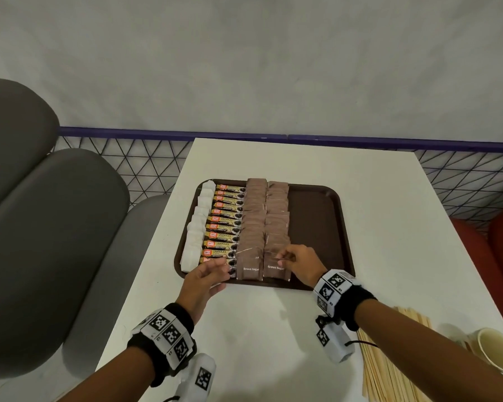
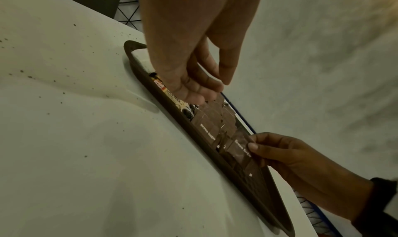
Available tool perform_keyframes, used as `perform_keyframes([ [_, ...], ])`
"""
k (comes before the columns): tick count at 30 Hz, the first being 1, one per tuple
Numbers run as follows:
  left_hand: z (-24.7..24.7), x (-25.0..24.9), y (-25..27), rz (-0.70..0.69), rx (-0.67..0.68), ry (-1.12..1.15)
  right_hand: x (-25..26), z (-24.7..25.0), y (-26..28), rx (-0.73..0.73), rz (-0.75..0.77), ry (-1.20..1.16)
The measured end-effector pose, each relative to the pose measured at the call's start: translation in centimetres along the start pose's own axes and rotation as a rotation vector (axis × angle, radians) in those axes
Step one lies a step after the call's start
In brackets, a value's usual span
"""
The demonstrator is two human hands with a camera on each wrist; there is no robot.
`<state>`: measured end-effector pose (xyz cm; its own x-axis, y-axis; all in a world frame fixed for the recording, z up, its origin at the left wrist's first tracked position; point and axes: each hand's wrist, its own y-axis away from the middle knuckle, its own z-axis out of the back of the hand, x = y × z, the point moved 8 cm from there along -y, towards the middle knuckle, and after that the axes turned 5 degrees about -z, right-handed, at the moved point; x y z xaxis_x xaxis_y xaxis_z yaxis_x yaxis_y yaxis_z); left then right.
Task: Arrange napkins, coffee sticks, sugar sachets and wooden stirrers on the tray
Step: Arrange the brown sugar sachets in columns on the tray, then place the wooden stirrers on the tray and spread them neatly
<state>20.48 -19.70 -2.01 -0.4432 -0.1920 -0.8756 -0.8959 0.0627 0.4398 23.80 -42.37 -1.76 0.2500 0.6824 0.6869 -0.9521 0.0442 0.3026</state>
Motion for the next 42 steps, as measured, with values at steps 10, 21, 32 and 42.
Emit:
perform_keyframes([
  [10,0.5,0.4,-0.4,0.017,0.011,-0.011,-0.5,-1.9,-0.6,-0.072,0.045,0.259],
  [21,-1.2,2.2,0.4,0.066,0.127,-0.142,-0.3,-0.5,2.3,-0.344,0.13,0.251],
  [32,-10.1,7.3,2.3,0.215,0.473,-0.431,-13.1,6.1,13.0,-0.627,-0.586,-0.039],
  [42,-18.4,10.1,4.2,0.311,0.568,-0.474,-19.5,8.2,19.6,-0.754,-1.039,-0.102],
])
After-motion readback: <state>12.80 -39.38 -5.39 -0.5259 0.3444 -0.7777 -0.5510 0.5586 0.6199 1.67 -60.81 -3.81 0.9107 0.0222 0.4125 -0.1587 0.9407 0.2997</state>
